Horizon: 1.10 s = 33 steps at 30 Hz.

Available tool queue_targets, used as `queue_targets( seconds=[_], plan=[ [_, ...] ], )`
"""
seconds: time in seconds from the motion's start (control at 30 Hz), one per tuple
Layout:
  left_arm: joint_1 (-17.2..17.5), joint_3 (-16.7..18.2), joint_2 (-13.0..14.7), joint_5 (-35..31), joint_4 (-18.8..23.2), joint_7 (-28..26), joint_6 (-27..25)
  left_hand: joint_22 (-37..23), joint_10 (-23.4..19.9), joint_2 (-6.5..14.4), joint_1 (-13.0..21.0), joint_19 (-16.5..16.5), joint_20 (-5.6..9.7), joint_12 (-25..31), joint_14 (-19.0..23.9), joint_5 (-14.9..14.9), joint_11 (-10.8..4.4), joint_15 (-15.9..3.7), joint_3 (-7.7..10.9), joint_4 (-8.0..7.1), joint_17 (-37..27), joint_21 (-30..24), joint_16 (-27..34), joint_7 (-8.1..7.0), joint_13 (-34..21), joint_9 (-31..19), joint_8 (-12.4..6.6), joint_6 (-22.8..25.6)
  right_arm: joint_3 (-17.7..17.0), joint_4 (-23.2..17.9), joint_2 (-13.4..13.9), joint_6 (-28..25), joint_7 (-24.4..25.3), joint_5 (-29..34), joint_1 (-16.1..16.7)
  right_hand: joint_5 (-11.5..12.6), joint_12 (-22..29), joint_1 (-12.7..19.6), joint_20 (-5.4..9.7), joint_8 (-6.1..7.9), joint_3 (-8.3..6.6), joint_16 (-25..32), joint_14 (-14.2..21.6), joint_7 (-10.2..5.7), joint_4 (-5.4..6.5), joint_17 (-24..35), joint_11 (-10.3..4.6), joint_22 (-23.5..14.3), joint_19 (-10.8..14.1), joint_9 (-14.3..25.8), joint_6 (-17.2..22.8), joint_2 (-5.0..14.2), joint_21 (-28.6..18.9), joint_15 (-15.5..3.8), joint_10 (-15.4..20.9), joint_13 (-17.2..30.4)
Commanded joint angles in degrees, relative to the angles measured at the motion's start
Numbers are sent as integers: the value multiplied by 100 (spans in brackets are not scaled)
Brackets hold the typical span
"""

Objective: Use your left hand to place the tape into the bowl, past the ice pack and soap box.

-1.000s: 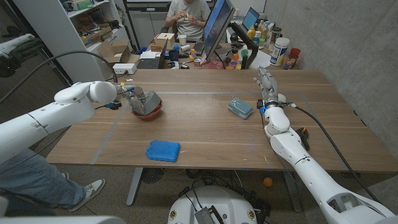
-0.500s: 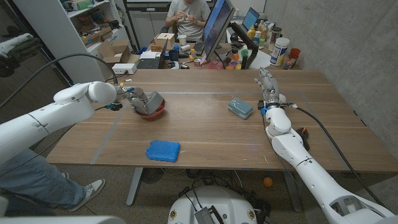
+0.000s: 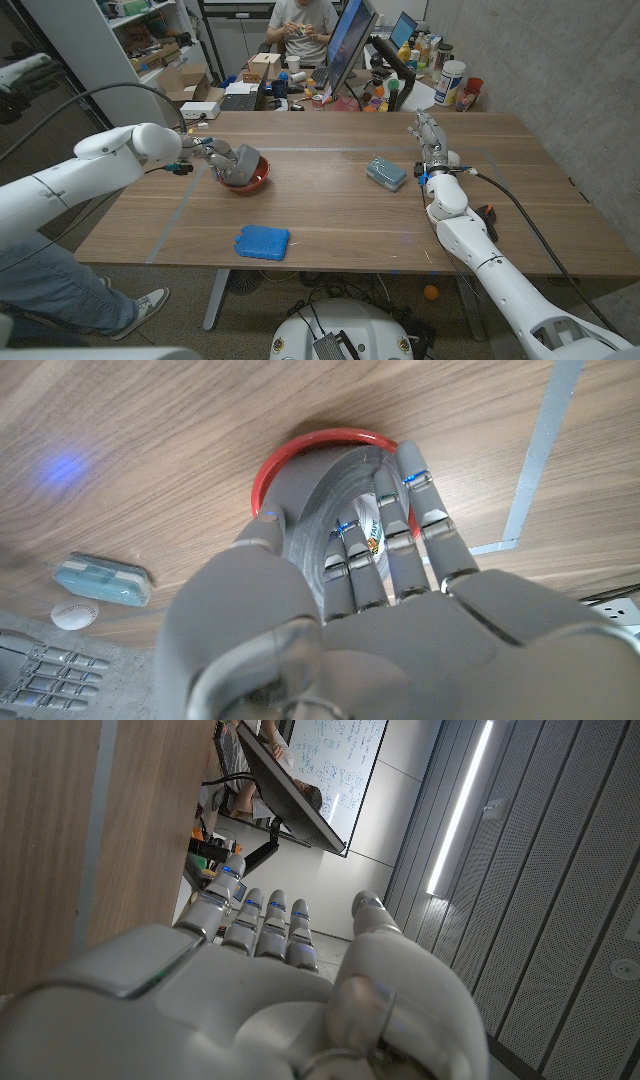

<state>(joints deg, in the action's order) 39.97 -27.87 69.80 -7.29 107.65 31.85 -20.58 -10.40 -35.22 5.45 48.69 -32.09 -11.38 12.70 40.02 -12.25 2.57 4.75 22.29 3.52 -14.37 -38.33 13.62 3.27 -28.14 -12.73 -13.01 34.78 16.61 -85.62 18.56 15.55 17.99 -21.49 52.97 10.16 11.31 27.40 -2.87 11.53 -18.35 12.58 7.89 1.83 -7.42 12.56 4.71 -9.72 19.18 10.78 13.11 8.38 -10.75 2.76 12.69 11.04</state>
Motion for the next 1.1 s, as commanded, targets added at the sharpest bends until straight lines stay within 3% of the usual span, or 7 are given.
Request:
queue_targets(
  seconds=[0.03, 0.27, 0.73, 1.1],
  plan=[
    [37, 153, 142, 271, 123, 67, 62, -9, 57, 4, -46, -44, -40, -18, 27, -1, 20, 53, 9, -38, -9, -1, -7, -12, -12, -23, 1, -17, 7, -20, -7, 43, -16, -14, 17, 17, 18, -20, -4, -13, 27, 43, 48, -9, 1, 16, -26, -12, 17, 26, 22, -17, -40, -18, 45, 15],
    [37, 226, 197, 362, 186, 50, 103, -9, 115, -6, -88, -66, -52, -30, 27, 4, 66, 87, 2, -38, 6, 4, -17, 20, -13, -21, 17, -36, 7, -21, -1, 28, -26, -27, 22, 18, 16, -17, -11, -13, 27, 42, 47, -19, 0, 16, -28, -12, 17, 26, 23, -15, -40, -25, 40, 15],
    [-82, 246, 217, 442, 200, 165, 89, -9, 457, -223, -529, -49, -91, -100, -168, 101, 255, 273, -220, -128, 49, 101, -109, 85, 7, -11, 152, -346, -3, -23, 5, 50, -25, -32, 62, 19, 23, -16, -47, -11, 31, 42, 51, -52, -1, 15, -56, -12, 29, 26, 35, -14, -43, 4, 61, 16],
    [180, 634, 438, 898, 354, -135, 160, -11, 542, -224, -638, -31, -95, -110, -196, 119, 299, 320, -258, -166, 52, 134, -114, 130, 17, -8, 166, -405, -17, -39, 18, 51, -24, -32, 62, 19, 22, -15, -46, -8, 33, 42, 53, -53, -2, 15, -43, -12, 38, 26, 43, -15, -45, 3, 61, 16]
  ],
)
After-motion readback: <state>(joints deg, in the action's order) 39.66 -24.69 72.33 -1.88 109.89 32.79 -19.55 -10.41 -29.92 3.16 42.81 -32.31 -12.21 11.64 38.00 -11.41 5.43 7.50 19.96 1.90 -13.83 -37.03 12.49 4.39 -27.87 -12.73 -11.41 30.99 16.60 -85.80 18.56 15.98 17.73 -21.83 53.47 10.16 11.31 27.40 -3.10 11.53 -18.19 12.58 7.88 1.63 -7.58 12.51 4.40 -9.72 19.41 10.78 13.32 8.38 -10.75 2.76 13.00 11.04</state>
